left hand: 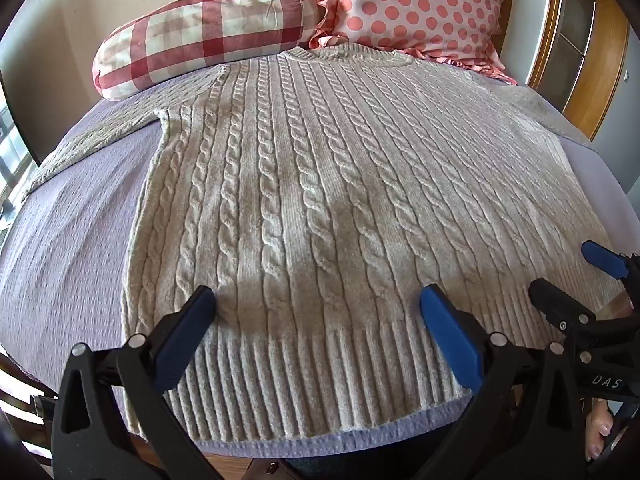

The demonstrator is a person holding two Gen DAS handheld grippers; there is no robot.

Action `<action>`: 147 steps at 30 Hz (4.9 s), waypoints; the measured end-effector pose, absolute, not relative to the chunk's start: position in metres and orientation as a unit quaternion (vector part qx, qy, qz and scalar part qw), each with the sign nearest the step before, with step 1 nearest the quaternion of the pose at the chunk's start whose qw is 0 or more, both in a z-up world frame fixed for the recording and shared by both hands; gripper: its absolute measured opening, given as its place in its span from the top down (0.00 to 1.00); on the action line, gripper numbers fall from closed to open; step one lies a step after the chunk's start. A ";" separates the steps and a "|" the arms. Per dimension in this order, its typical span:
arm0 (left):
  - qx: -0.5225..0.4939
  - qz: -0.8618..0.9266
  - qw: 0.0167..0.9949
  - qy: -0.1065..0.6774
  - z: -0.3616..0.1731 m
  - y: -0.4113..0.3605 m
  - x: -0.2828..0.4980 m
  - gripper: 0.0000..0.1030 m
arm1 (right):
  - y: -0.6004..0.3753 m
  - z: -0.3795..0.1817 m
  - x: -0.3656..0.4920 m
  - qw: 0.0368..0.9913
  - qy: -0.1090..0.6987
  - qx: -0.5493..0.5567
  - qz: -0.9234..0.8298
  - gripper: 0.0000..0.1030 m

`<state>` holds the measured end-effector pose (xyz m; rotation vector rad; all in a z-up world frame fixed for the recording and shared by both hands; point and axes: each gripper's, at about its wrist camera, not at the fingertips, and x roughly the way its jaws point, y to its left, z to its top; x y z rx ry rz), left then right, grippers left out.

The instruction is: Fold small clothes

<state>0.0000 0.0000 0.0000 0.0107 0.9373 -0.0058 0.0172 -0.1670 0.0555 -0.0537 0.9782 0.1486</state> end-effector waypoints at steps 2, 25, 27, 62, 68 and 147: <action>0.005 -0.003 0.892 0.452 0.000 0.000 0.000 0.02 | -0.167 0.056 0.017 0.880 0.469 -0.026 0.071 0.01; 0.005 -0.002 0.893 0.451 0.000 0.000 0.000 0.02 | -0.167 0.056 0.017 0.880 0.469 -0.026 0.071 0.01; 0.005 -0.002 0.893 0.451 0.000 0.000 0.001 0.02 | -0.167 0.056 0.017 0.880 0.469 -0.026 0.071 0.01; 0.006 -0.003 0.893 0.449 0.000 0.000 0.000 0.02 | -0.167 0.056 0.016 0.881 0.468 -0.027 0.071 0.01; 0.006 -0.003 0.893 0.449 0.000 0.000 0.000 0.02 | -0.167 0.056 0.017 0.880 0.468 -0.027 0.071 0.01; -0.304 0.247 0.869 0.303 0.041 0.331 0.045 0.02 | -0.112 0.128 0.237 0.862 0.401 0.091 0.297 0.90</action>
